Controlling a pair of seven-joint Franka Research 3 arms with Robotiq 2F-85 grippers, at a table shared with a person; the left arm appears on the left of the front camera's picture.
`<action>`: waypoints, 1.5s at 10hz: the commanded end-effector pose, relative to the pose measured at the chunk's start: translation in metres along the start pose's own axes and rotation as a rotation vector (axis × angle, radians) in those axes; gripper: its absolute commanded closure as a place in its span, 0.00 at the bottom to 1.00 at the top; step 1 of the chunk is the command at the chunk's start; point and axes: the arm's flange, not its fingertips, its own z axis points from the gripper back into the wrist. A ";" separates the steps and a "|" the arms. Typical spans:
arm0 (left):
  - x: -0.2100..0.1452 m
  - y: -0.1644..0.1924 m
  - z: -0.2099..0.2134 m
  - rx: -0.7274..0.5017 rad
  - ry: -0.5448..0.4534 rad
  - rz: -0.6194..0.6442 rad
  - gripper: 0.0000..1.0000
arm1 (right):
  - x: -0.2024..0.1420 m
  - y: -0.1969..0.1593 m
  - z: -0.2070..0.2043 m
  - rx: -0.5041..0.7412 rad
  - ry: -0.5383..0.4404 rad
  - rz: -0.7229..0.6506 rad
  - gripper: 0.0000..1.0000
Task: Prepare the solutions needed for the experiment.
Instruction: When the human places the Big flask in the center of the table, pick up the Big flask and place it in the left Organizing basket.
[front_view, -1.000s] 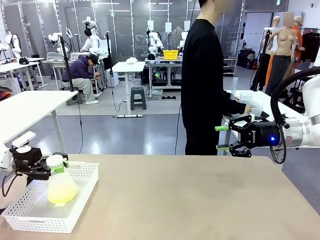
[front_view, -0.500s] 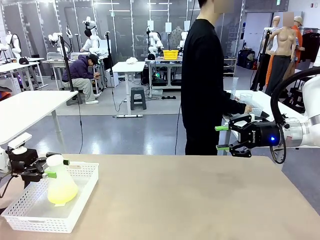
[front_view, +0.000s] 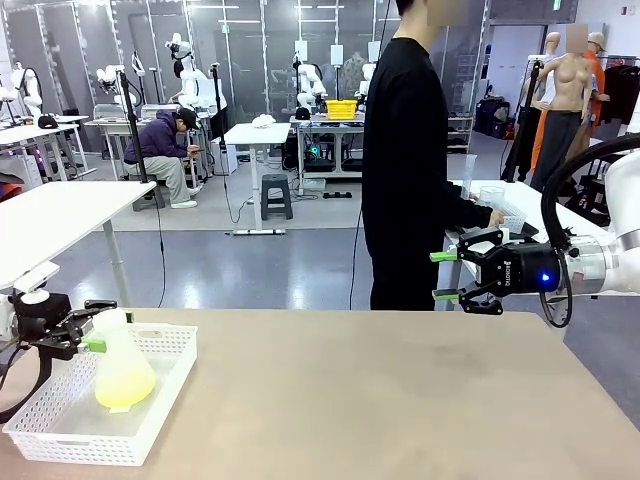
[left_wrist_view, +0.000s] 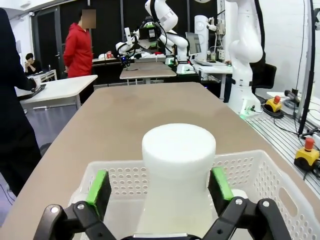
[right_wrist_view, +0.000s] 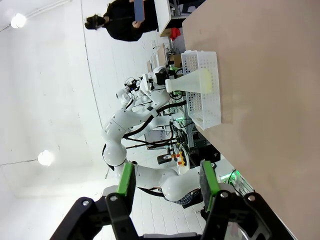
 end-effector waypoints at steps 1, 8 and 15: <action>-0.001 -0.006 -0.003 -0.035 -0.011 -0.001 0.00 | 0.000 0.001 0.000 -0.002 0.002 0.001 0.34; -0.001 -0.006 -0.003 -0.035 -0.011 -0.001 0.00 | 0.000 0.001 0.000 -0.002 0.002 0.001 0.34; 0.031 0.003 0.074 0.036 0.074 0.032 0.00 | 0.000 0.001 0.000 -0.002 0.002 0.001 0.34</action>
